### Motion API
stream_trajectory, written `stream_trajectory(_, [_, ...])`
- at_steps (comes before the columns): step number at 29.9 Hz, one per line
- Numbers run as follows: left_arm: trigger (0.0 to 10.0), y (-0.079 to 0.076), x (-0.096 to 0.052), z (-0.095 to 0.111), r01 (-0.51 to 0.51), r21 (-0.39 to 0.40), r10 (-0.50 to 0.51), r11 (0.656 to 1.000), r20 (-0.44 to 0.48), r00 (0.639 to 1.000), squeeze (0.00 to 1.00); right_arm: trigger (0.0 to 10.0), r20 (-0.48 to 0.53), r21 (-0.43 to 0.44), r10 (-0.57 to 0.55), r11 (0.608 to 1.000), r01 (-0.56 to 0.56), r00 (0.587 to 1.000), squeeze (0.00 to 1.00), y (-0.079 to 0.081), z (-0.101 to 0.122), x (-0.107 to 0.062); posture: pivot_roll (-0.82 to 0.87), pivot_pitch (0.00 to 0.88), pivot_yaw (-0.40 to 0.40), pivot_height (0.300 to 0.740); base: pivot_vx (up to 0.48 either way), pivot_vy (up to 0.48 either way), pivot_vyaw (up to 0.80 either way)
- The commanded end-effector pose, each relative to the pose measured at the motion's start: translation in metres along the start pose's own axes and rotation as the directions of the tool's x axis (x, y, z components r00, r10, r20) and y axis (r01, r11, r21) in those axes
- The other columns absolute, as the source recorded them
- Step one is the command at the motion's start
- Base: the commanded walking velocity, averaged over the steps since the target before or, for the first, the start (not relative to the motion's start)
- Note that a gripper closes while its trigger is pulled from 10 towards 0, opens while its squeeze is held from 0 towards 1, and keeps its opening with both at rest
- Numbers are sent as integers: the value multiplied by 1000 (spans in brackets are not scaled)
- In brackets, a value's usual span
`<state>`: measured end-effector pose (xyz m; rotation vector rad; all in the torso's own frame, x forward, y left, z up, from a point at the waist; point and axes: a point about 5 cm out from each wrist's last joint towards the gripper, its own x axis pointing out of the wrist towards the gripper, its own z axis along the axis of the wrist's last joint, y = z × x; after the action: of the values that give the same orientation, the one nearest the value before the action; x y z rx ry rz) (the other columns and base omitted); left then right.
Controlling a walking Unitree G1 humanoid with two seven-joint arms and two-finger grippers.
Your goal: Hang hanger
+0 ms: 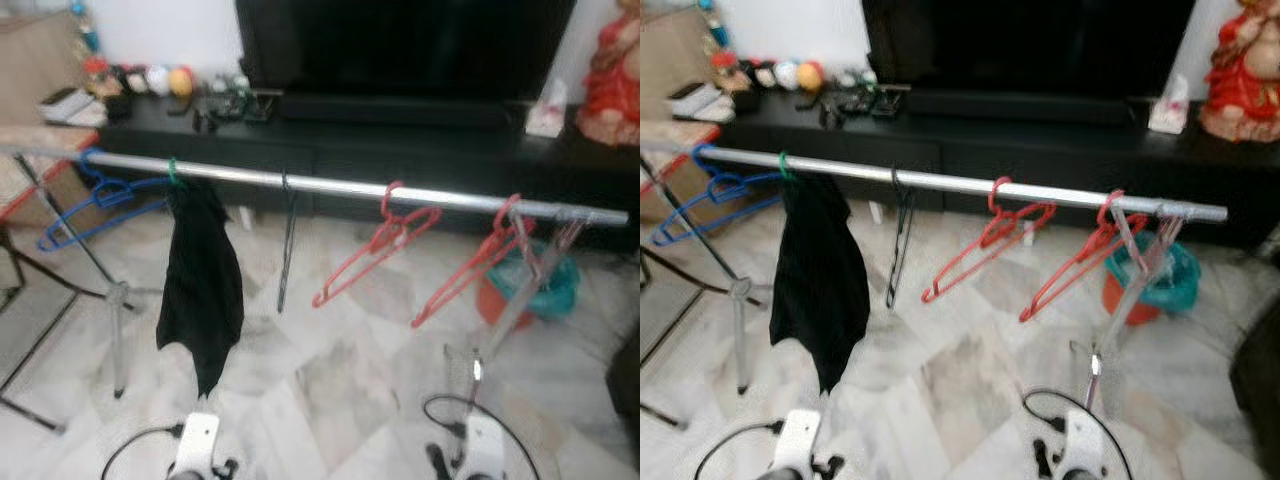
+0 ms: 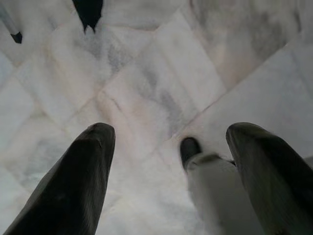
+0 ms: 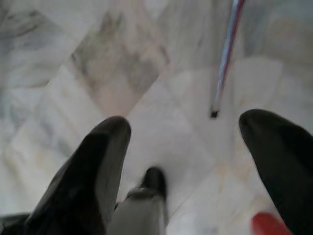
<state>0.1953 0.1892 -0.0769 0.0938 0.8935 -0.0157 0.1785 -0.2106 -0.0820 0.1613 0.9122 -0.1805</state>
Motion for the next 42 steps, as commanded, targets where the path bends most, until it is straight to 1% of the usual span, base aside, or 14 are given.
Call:
stream_trajectory(1, [10000, 7, -2, -5, -37, -37, 37, 999, -7, 999, 0, 10000, -6, 6, 22, 1000, -22, 1000, 0, 9, -1, 1, -31, 0, 0, 740, 0, 0, 0])
stream_trajectory(4, [10000, 7, -2, -5, -37, -63, 38, 997, 0, 999, 0, 10000, -9, 1, 22, 1000, -22, 1000, 0, 8, -1, 1, -27, 0, -3, 740, 0, 0, 0])
stream_trajectory(6, [10000, 6, -2, -5, -36, -64, 36, 997, -2, 999, 0, 10000, -10, 0, 22, 1000, -22, 1000, 0, 8, -1, 1, -28, 0, -3, 740, 0, 0, 0])
stream_trajectory(14, [10000, 6, -2, -7, -20, -21, 19, 1000, -21, 1000, 0, 10000, -12, -1, 21, 1000, -21, 1000, 0, 8, -3, 0, -36, 0, 0, 740, 0, 0, 0])
stream_trajectory(23, [10000, 6, -2, -8, -20, -22, 20, 1000, -22, 1000, 0, 10000, -19, 4, 21, 1000, -21, 1000, 0, 8, -5, 0, -36, 0, 1, 740, 0, 0, 0])
stream_trajectory(33, [10000, 6, -2, -8, -26, -34, 25, 999, -18, 1000, 0, 10000, -22, 1, 23, 1000, -23, 1000, 0, 7, -4, 0, -38, 0, 0, 740, 0, 0, -718])
stream_trajectory(39, [10000, 6, -2, -7, -29, -37, 28, 999, -14, 1000, 0, 10000, -11, 2, 19, 1000, -19, 1000, 0, 7, -3, 0, -34, 0, -1, 740, 0, 0, 0])
stream_trajectory(42, [10000, 6, -2, -7, -28, -37, 28, 999, -11, 1000, 0, 10000, -5, 9, 18, 1000, -18, 1000, 0, 7, -2, 0, -34, 0, -2, 740, 0, -247, 0])
